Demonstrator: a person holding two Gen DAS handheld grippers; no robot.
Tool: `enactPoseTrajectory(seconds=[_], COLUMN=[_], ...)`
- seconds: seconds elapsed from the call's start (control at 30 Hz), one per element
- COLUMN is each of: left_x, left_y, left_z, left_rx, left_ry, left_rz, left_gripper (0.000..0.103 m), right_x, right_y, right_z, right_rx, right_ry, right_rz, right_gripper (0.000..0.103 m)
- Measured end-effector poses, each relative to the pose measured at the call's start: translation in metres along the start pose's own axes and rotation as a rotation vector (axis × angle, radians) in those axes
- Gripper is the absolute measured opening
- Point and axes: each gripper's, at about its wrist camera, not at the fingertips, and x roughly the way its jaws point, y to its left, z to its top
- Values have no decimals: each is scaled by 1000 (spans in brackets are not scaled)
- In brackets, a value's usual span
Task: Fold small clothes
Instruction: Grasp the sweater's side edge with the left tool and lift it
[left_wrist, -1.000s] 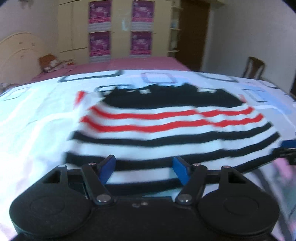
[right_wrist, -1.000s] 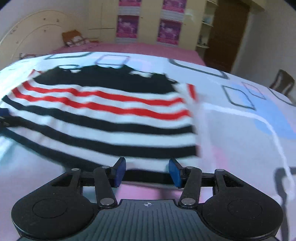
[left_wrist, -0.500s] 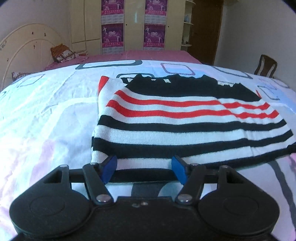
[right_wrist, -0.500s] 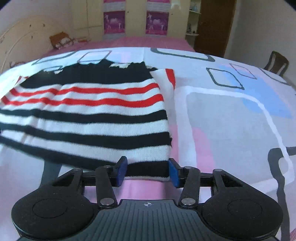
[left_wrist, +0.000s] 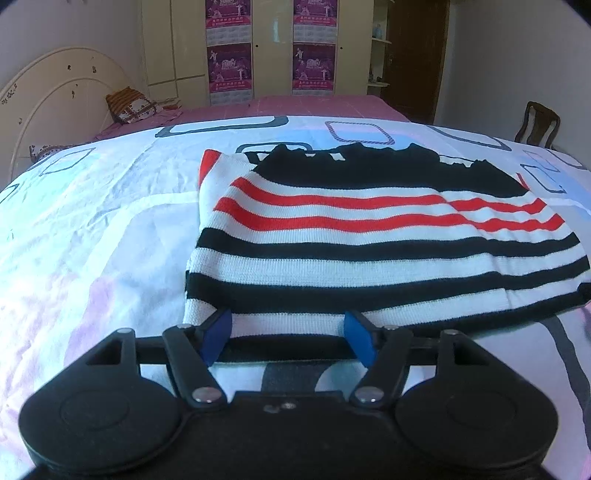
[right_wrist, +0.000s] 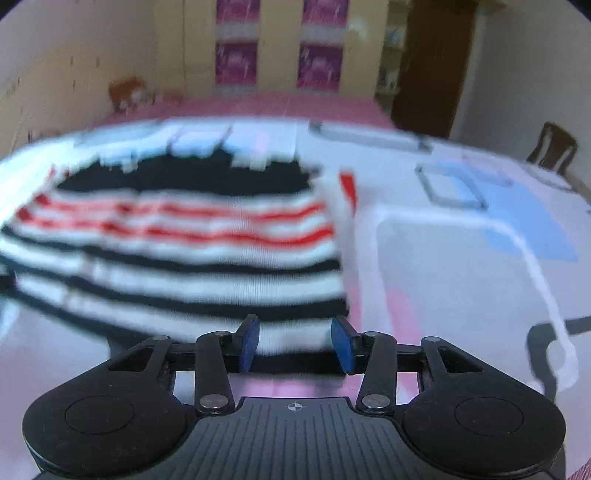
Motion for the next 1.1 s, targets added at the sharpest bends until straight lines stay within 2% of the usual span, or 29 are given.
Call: enactPoseTrajectory(seconds=[0.2, 0.27, 0.33, 0.37, 0.4, 0.43, 0.47, 0.5, 0.53, 0.6, 0.7, 0.93, 1.1], left_x=[-2, -8, -21, -29, -36, -43, -47, -49, -50, -45, -32, -10, 7], left_y=[4, 2, -1, 0, 3, 8, 14, 20, 24, 35, 44, 57, 62], left_z=[0, 2, 0, -3, -6, -8, -11, -15, -19, -27, -36, -37, -30], left_rx=[-2, 10, 19, 1, -36, -94, -160, -242, -321, -502, -700, -870, -913], left_ry=[5, 6, -18, -38, -52, -62, -68, -72, -70, -59, -38, -100, -138], left_rz=[-11, 14, 57, 79, 68, 41, 13, -14, -27, -92, -163, -211, -214], left_gripper=[69, 73, 91, 91, 87, 79, 75, 70, 63, 60, 57, 52, 51], right_x=[-5, -11, -25, -29, -34, -38, -39, -40, -40, -39, -35, -26, -11], right_y=[4, -1, -6, -8, -8, -9, -10, -11, -13, -13, -9, 9, 15], right_z=[-3, -1, 0, 1, 2, 2, 4, 4, 5, 6, 9, 16, 31], right_rx=[-14, 8, 45, 56, 63, 75, 87, 112, 133, 167, 184, 183, 214], right_ry=[-19, -41, -95, -114, -126, -141, -146, -141, -141, -142, -131, -127, -119], right_rz=[-7, 14, 64, 84, 98, 108, 124, 142, 151, 172, 195, 237, 261], right_gripper=[44, 44, 44, 44, 44, 39, 15, 6, 6, 6, 6, 6, 6])
